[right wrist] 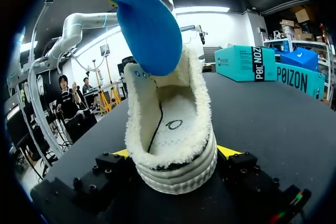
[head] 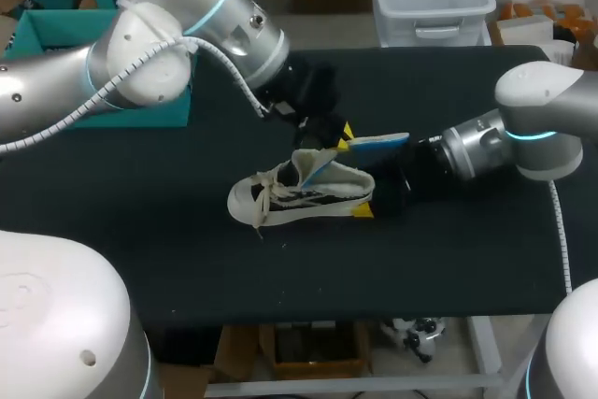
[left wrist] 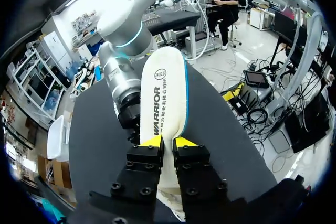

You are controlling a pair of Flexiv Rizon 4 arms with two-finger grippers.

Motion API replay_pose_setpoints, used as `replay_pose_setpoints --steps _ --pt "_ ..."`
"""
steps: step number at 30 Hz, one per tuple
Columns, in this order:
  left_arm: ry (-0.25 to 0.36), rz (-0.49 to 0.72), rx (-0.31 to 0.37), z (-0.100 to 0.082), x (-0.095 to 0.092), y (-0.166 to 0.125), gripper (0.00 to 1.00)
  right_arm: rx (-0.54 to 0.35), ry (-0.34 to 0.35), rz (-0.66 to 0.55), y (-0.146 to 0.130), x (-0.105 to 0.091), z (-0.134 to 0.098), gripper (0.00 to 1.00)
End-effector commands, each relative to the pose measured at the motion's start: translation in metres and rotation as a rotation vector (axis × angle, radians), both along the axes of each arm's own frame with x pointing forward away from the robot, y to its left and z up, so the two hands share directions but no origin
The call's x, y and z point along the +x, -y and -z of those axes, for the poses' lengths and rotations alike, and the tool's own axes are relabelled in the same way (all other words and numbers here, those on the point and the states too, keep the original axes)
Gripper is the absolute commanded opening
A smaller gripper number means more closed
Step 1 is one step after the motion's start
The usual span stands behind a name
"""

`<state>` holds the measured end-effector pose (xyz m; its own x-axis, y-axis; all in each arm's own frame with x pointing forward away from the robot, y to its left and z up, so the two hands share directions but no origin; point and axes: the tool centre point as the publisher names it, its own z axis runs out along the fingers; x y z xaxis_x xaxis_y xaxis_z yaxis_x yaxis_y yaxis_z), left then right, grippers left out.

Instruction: Open the shoe tongue, take the insole out of the shoe, put the insole back into the shoe, and pack the shoe into the shoebox

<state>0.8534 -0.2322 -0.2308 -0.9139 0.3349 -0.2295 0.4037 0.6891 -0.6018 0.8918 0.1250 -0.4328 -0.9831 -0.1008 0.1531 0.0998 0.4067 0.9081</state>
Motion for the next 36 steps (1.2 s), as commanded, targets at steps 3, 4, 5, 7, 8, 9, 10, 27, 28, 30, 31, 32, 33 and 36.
replay_pose_setpoints --steps 3,4,5,7,8,9,10,27,28,30,31,32,33,36 --pt "-0.017 0.096 -0.145 -0.019 -0.014 -0.01 0.0 -0.016 -0.022 -0.02 0.01 -0.004 0.002 1.0" --pt "-0.016 0.109 -0.159 -0.022 -0.015 -0.01 0.0 -0.028 -0.027 -0.022 0.013 -0.004 0.001 1.0" --pt "-0.018 0.136 -0.18 -0.026 -0.017 -0.01 0.0 -0.05 -0.032 -0.02 0.019 -0.004 -0.004 1.0" --pt "-0.015 0.152 -0.199 -0.031 -0.02 -0.01 0.0 -0.076 -0.029 -0.013 0.029 -0.005 -0.013 1.0" --pt "-0.017 0.173 -0.216 -0.034 -0.021 -0.01 0.0 -0.1 -0.026 -0.008 0.035 -0.004 -0.019 1.0" --pt "-0.019 0.185 -0.228 -0.036 -0.023 -0.01 0.0 -0.114 -0.023 -0.004 0.039 -0.004 -0.024 1.0" --pt "-0.019 0.191 -0.237 -0.039 -0.024 -0.01 0.0 -0.129 -0.022 -0.001 0.042 -0.003 -0.028 1.0" --pt "-0.031 0.293 -0.425 -0.075 -0.037 -0.059 0.0 -0.537 0.079 -0.024 0.042 0.031 -0.114 1.0" --pt "-0.028 0.291 -0.434 -0.076 -0.04 -0.064 0.0 -0.566 0.081 -0.028 0.039 0.032 -0.117 1.0" --pt "-0.026 0.28 -0.44 -0.076 -0.043 -0.072 0.0 -0.611 0.085 -0.037 0.031 0.035 -0.119 1.0" --pt "-0.025 0.275 -0.441 -0.076 -0.044 -0.076 0.0 -0.633 0.087 -0.039 0.028 0.036 -0.12 1.0" --pt "-0.025 0.268 -0.441 -0.075 -0.044 -0.078 0.0 -0.658 0.087 -0.041 0.025 0.037 -0.12 1.0" --pt "-0.028 0.257 -0.441 -0.074 -0.045 -0.083 0.0 -0.689 0.087 -0.044 0.02 0.039 -0.12 1.0" --pt "-0.027 0.229 -0.44 -0.072 -0.048 -0.093 0.0 -0.755 0.093 -0.046 0.01 0.04 -0.12 1.0"
